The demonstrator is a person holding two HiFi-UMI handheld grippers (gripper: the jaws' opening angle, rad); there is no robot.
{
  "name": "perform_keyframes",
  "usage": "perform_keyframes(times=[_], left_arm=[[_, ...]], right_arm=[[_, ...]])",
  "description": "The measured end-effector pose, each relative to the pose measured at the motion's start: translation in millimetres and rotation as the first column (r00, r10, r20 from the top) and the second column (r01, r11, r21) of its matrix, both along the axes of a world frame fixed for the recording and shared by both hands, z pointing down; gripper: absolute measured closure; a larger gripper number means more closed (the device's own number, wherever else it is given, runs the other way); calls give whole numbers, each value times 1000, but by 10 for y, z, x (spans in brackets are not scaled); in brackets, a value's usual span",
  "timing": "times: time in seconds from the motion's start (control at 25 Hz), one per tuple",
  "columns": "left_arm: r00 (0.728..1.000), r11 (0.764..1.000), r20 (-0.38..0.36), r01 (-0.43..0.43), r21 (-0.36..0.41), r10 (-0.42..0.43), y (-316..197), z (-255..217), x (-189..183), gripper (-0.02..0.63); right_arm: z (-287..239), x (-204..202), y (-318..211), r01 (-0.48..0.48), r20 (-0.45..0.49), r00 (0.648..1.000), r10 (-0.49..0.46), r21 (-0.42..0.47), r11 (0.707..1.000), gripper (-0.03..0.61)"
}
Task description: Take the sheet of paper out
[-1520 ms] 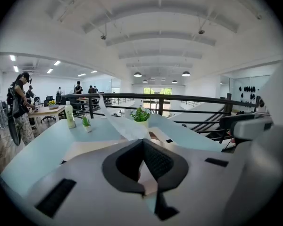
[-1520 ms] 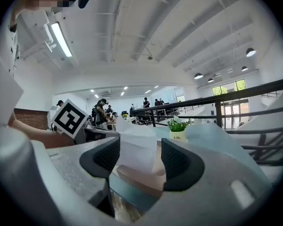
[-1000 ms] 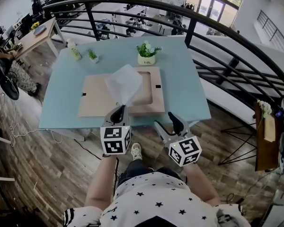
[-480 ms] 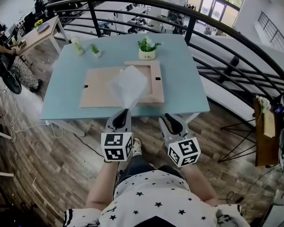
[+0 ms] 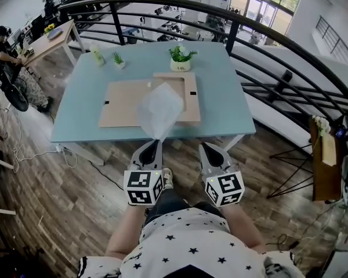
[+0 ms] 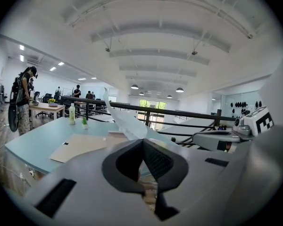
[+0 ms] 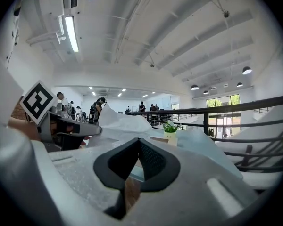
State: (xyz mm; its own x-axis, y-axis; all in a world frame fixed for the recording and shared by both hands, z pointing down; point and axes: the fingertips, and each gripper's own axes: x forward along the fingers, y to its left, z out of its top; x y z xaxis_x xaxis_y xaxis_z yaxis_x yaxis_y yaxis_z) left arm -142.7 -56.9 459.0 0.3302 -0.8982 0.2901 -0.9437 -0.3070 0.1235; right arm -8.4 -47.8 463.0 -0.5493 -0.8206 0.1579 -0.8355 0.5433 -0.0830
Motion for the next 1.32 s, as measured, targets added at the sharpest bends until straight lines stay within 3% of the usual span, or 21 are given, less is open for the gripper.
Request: perform_keyframes(times=[1.32], left_arm=[[1000,1000,-1,-12,-8,11,67,-14,72,612]], right_arm=[[-43,69,36,23,-32,999,-23,11,1000,573]])
